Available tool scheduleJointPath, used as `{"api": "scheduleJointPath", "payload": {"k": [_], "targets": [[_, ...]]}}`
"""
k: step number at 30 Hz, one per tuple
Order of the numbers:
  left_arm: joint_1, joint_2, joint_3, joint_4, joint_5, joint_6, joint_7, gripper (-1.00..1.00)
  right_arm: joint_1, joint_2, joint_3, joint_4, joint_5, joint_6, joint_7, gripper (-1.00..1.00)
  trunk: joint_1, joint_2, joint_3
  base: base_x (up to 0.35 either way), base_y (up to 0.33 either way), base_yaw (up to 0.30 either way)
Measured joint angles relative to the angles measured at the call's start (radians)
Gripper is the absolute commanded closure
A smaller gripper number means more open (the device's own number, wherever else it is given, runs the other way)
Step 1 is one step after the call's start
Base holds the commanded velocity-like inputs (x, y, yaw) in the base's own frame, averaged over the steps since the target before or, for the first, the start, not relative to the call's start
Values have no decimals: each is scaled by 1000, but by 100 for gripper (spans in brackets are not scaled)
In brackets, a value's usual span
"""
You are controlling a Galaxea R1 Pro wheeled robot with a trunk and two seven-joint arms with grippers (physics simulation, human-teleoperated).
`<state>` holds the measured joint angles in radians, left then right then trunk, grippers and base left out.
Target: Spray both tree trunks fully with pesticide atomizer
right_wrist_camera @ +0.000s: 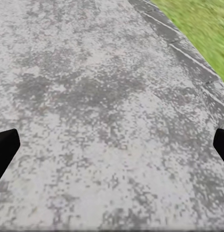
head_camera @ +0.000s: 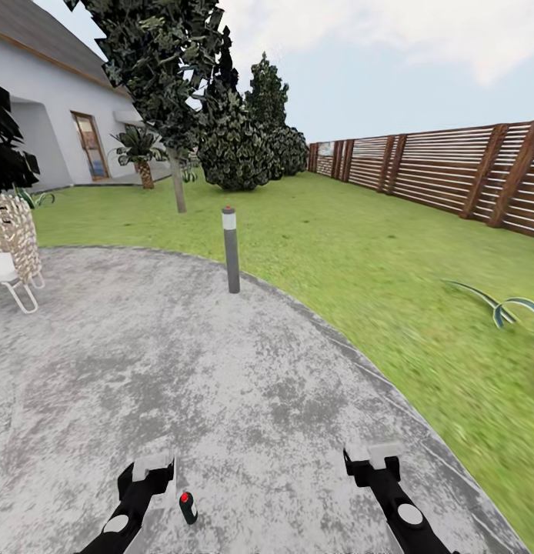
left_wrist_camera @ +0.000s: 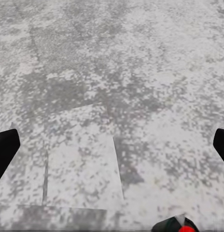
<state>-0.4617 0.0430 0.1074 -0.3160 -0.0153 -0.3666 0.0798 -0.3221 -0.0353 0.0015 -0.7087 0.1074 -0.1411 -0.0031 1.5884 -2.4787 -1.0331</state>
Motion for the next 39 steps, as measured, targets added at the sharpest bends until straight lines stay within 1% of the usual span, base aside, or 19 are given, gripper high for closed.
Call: {"api": "scheduleJointPath", "payload": {"k": [3, 21, 29, 39], "targets": [[0, 0, 0, 0, 0, 0, 0, -100, 0, 0, 0, 0, 0, 0, 0, -100, 12, -21, -14, 0, 0, 0], [0, 0, 0, 0, 0, 0, 0, -100, 0, 0, 0, -1, 0, 2, 0, -100, 20, -25, -112, 0, 0, 0], [0, -1, 0, 0, 0, -3, -1, -100, 0, 0, 0, -1, 0, 1, 0, -100, 20, -25, -124, 0, 0, 0], [0, -1, 0, 0, 0, -3, 0, -100, 1, 0, 0, -2, 0, 0, 0, -100, 20, -26, -126, 0, 0, 0]]}}
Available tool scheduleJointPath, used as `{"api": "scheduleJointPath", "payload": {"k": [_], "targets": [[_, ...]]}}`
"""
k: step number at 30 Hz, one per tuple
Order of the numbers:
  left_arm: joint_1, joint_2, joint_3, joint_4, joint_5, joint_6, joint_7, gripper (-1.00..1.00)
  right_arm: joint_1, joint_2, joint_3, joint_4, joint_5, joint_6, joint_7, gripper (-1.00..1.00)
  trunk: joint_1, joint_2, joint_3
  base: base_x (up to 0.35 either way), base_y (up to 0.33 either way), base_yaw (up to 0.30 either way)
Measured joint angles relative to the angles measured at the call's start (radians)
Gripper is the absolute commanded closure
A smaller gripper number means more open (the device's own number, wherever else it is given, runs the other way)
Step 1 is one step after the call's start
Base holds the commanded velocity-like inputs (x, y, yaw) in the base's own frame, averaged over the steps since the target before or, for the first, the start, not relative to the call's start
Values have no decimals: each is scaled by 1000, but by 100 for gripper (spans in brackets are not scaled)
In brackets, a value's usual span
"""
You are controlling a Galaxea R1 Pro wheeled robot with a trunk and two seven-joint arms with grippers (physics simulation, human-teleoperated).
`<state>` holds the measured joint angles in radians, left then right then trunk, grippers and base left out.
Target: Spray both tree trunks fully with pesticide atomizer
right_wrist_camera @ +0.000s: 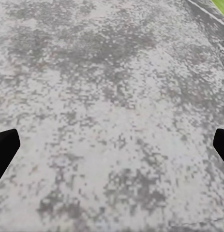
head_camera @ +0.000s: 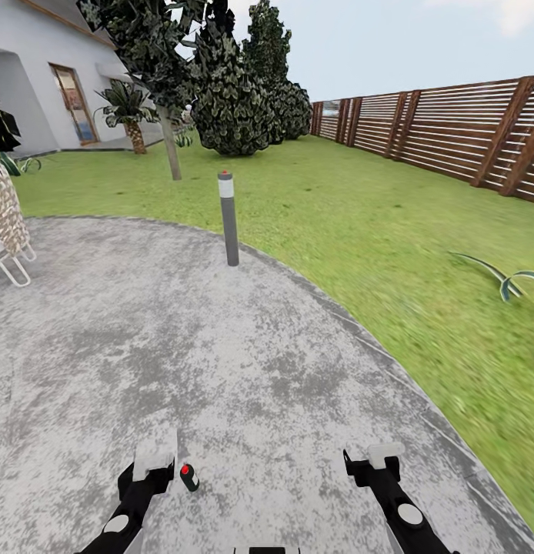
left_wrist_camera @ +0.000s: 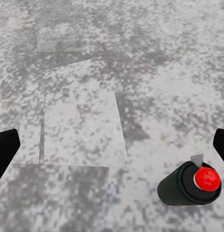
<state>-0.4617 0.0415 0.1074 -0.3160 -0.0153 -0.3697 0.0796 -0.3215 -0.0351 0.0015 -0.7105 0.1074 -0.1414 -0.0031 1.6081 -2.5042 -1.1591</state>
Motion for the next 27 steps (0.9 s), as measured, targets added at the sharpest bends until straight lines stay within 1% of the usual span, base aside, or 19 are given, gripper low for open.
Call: {"api": "scheduleJointPath", "payload": {"k": [10, 13, 18, 27], "targets": [[0, 0, 0, 0, 0, 0, 0, -100, 0, 0, 0, 2, 1, -7, 1, -100, 0, 0, 0, 21, -17, 6], [0, 0, 0, 0, 0, 0, 0, -100, 0, 0, 0, 2, 1, -7, 0, -100, 0, 0, 0, 83, -176, 138], [0, 0, 0, 0, 0, 0, 1, -100, 0, 0, 0, 2, 1, -7, 0, -100, 0, 0, 0, 48, -183, 225], [0, 0, 0, 0, 0, -1, 2, -100, 0, 0, 0, 2, 2, -7, 1, -100, 0, 0, 0, 5, -24, 42]]}}
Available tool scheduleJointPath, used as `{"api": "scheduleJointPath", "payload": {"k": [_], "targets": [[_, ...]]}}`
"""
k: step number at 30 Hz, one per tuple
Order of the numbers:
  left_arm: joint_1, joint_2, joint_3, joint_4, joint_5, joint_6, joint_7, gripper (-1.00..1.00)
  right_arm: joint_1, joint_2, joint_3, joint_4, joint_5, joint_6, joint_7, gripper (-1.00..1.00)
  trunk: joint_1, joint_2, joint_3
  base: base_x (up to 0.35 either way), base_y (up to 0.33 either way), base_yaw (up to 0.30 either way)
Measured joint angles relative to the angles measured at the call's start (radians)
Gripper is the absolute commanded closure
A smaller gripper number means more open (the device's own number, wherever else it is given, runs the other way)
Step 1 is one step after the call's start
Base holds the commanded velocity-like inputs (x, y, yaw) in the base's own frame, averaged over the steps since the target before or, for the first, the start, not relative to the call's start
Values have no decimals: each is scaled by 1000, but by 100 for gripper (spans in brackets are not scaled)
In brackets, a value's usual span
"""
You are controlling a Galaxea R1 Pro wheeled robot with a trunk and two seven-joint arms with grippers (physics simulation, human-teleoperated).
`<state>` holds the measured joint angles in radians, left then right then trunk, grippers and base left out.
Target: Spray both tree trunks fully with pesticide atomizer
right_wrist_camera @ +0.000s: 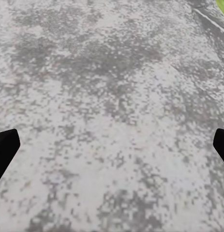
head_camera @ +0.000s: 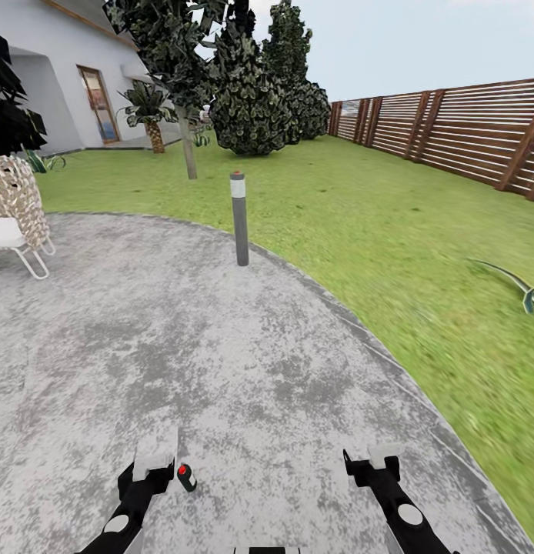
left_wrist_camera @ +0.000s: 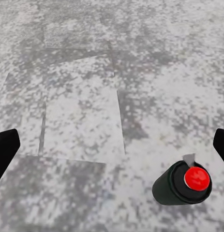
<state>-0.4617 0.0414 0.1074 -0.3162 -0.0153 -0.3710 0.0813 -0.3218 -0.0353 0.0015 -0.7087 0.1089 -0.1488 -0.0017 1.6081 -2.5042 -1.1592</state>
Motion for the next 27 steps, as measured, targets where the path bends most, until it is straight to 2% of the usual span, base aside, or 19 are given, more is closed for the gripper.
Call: {"api": "scheduleJointPath", "payload": {"k": [9, 27], "targets": [[0, 0, 1, 0, 0, -1, 0, -100, 0, 0, 0, 0, 0, 0, 0, -100, 0, 0, 0, 0, -10, 121], [0, 0, 2, 0, 0, -3, 2, -100, 0, 0, 0, 0, 0, 0, 0, -100, 0, 0, 0, -95, -61, 5]]}}
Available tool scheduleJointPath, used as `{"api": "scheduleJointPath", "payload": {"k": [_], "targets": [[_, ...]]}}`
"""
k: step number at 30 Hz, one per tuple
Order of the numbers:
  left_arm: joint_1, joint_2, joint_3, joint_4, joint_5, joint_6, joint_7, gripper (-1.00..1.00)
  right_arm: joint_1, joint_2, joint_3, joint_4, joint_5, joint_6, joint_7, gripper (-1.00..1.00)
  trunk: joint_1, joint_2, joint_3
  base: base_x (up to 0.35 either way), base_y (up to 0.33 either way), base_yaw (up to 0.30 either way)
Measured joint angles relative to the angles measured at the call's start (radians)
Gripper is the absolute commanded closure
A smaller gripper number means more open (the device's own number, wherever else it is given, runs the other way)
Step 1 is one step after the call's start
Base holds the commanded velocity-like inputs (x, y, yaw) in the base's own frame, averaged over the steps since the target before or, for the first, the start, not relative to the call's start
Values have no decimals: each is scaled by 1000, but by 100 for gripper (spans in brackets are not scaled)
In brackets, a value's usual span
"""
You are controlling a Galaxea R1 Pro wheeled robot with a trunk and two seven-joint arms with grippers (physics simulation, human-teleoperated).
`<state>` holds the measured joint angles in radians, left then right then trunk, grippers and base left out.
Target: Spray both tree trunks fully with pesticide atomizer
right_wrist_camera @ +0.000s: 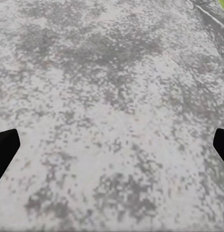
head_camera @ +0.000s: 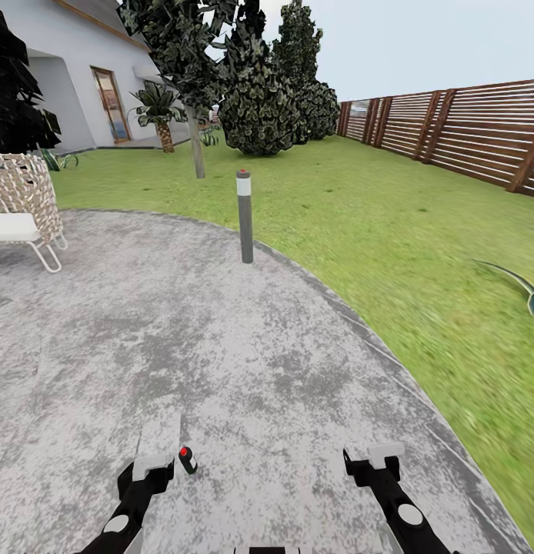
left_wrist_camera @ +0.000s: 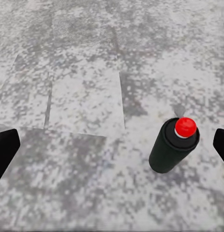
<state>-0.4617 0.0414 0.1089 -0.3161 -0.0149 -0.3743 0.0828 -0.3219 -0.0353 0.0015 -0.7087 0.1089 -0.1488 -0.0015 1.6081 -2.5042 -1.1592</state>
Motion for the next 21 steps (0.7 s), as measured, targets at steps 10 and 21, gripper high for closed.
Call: {"api": "scheduleJointPath", "payload": {"k": [10, 21], "targets": [[0, 0, 0, -1, 1, 0, 0, -100, 0, 0, 0, 1, 0, 0, -1, -100, 0, 0, 0, -2, -67, 91], [0, 2, 0, -1, 1, -1, 0, -100, 0, 0, 0, 0, 0, 0, 0, -100, 0, 0, 0, 0, -5, 9]]}}
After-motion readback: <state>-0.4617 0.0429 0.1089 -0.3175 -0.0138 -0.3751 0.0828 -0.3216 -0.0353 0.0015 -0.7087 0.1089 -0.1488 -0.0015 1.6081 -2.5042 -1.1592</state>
